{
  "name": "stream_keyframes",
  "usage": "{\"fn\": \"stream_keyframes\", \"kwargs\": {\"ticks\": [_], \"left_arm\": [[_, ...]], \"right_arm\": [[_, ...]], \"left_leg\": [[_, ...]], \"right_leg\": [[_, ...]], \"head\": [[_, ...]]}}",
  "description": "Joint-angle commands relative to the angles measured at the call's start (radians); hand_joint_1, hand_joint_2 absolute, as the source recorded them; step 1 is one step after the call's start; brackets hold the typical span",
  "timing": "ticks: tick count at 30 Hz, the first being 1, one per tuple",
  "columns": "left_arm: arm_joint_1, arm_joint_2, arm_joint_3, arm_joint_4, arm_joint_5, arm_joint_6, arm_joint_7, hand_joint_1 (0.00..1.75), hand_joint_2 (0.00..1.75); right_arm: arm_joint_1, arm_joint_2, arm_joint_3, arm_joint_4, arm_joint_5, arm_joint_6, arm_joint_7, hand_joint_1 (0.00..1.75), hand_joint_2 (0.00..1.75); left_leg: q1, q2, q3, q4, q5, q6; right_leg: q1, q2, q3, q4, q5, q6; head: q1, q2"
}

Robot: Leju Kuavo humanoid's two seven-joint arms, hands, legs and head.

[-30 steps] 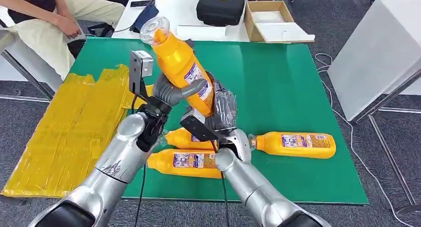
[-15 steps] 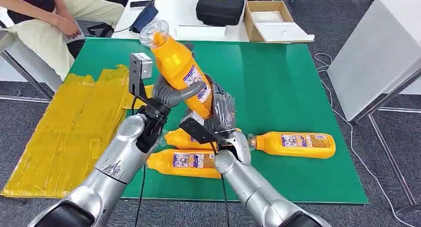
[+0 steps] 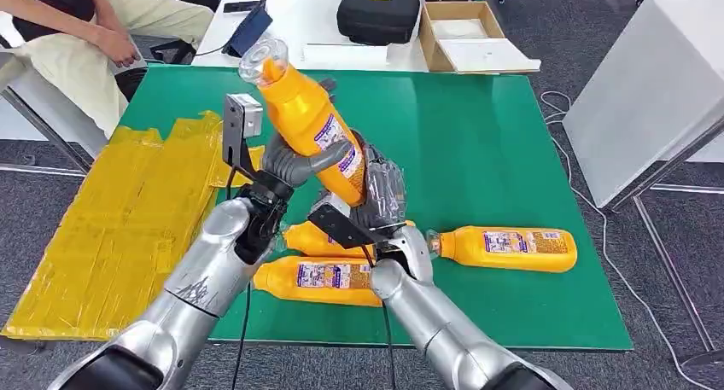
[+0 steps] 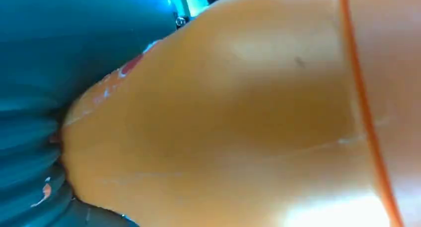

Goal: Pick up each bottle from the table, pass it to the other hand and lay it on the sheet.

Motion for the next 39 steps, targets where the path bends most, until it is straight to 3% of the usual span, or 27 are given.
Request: {"fn": "stream_keyframes", "kwargs": {"ticks": [1,3,13,16,18,24,25,26,31,34,39], "left_arm": [[-0.080,0.008,-0.031,0.009,0.005,0.021,-0.002,1.75,1.75],[-0.078,0.009,-0.031,0.003,0.004,0.020,-0.002,1.75,1.75],[-0.058,0.019,-0.016,-0.031,0.002,0.032,-0.011,1.75,1.75],[-0.053,0.021,-0.008,-0.036,-0.005,0.037,-0.015,1.75,1.75],[-0.048,0.025,-0.002,-0.040,-0.009,0.039,-0.016,1.75,1.75],[-0.002,0.056,0.047,-0.083,-0.045,0.071,-0.035,1.75,1.75],[0.011,0.064,0.064,-0.100,-0.048,0.079,-0.038,1.75,1.75],[0.021,0.070,0.081,-0.116,-0.051,0.088,-0.040,1.75,1.75],[0.084,0.117,0.149,-0.174,-0.109,0.150,-0.053,1.75,1.75],[0.090,0.118,0.153,-0.181,-0.132,0.166,-0.059,1.75,1.75],[0.125,0.140,0.207,-0.215,-0.234,0.271,-0.069,1.75,1.75]], "right_arm": [[0.022,-0.020,0.121,0.030,-0.017,0.043,-0.009,1.75,1.75],[0.021,-0.024,0.119,0.029,-0.019,0.040,-0.007,1.75,1.75],[0.034,-0.033,0.106,0.013,-0.038,0.029,-0.010,1.75,1.75],[0.032,-0.040,0.093,0.001,-0.040,0.012,-0.005,1.75,1.75],[0.029,-0.046,0.082,-0.010,-0.045,0.006,-0.006,1.75,1.75],[0.062,-0.096,0.013,-0.137,-0.094,0.034,-0.025,1.75,1.75],[0.078,-0.107,-0.006,-0.187,-0.117,0.051,-0.032,0.45,1.75],[0.099,-0.119,-0.021,-0.252,-0.143,0.083,-0.038,0.00,1.75],[0.240,-0.225,-0.078,-0.634,-0.220,0.203,-0.013,0.00,1.75],[0.254,-0.232,-0.085,-0.658,-0.219,0.208,-0.010,0.00,1.75],[0.344,-0.299,-0.162,-0.880,-0.278,0.243,-0.012,0.00,1.75]], "left_leg": [[0.003,-0.003,0.010,0.000,-0.004,-0.007],[0.002,-0.003,0.004,0.000,-0.002,-0.004],[0.002,-0.002,0.002,0.000,-0.001,-0.003],[0.003,-0.004,0.009,0.000,-0.004,-0.006],[0.002,-0.002,0.003,0.000,-0.001,-0.003],[0.002,-0.002,0.006,0.000,-0.002,-0.005],[0.002,-0.002,0.008,-0.001,-0.003,-0.005],[0.001,-0.001,0.004,-0.001,-0.001,-0.003],[0.001,0.000,0.007,-0.001,-0.003,-0.005],[0.001,-0.001,0.004,-0.001,-0.002,-0.003],[0.001,-0.002,0.006,0.000,-0.003,-0.004]], "right_leg": [[0.003,-0.005,0.012,-0.001,-0.005,-0.005],[0.002,-0.004,0.005,-0.001,-0.002,-0.003],[0.002,-0.003,0.004,-0.001,-0.001,-0.002],[0.003,-0.005,0.011,-0.001,-0.004,-0.005],[0.002,-0.003,0.004,-0.001,-0.002,-0.002],[0.002,-0.003,0.008,-0.001,-0.002,-0.004],[0.002,-0.003,0.009,-0.002,-0.003,-0.004],[0.001,-0.002,0.005,-0.002,-0.001,-0.002],[0.001,-0.001,0.008,-0.001,-0.003,-0.004],[0.001,-0.002,0.005,-0.001,-0.002,-0.003],[0.001,-0.002,0.007,-0.001,-0.003,-0.003]], "head": [[0.000,0.000],[0.000,0.000],[0.000,0.000],[0.000,0.000],[0.000,0.000],[0.000,0.000],[0.000,0.000],[0.000,0.000],[0.000,0.000],[0.000,0.000],[0.000,0.000]]}}
